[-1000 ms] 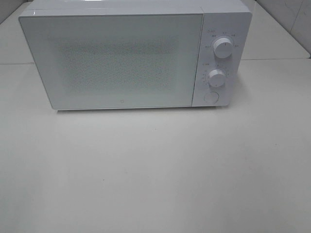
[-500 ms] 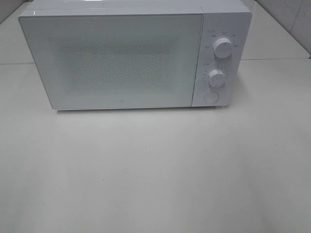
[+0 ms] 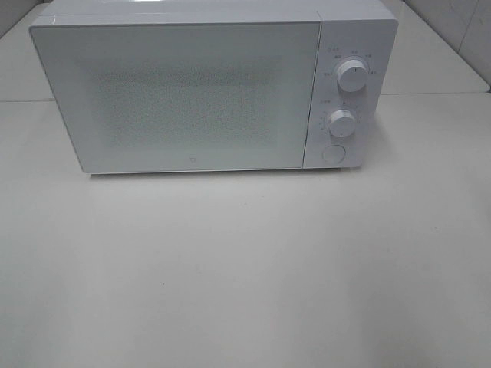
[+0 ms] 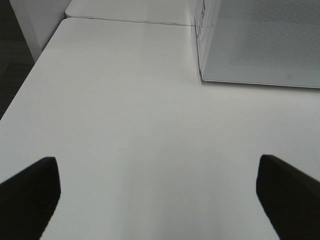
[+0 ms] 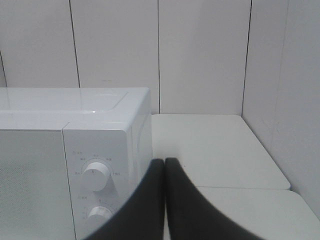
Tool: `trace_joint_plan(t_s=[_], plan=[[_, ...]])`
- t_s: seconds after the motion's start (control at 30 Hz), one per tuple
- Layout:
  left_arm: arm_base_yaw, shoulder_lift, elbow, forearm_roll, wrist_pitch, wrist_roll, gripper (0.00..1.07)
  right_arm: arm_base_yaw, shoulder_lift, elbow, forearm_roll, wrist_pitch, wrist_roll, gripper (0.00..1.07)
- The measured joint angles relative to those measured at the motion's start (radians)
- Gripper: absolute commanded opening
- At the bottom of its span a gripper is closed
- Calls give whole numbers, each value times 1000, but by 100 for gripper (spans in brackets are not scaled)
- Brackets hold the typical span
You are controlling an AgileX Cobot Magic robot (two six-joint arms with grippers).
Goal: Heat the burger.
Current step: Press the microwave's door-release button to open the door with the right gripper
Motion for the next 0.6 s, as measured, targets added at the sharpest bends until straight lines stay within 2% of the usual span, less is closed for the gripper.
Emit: trace_joint_plan(t_s=[0.07, 0.17, 0.23, 0.37, 0.43, 0.53, 0.6], plan=[[0, 0, 0, 0, 0, 0, 102, 0, 122, 53, 2, -184, -1, 0], [0, 0, 0, 0, 0, 0, 102, 0, 160, 66, 2, -230, -1, 0], [0, 0, 0, 0, 0, 0, 102, 0, 270, 98, 4, -348, -1, 0], [0, 0, 0, 0, 0, 0, 102, 0, 382, 114, 4, -444, -1, 0], [0, 0, 0, 0, 0, 0, 102, 0, 528, 120, 4, -585, -1, 0], [0, 0, 0, 0, 0, 0, 102, 0, 568, 120, 4, -625, -1, 0], [0, 0, 0, 0, 0, 0, 102, 0, 687, 119, 4, -737, 14, 0]])
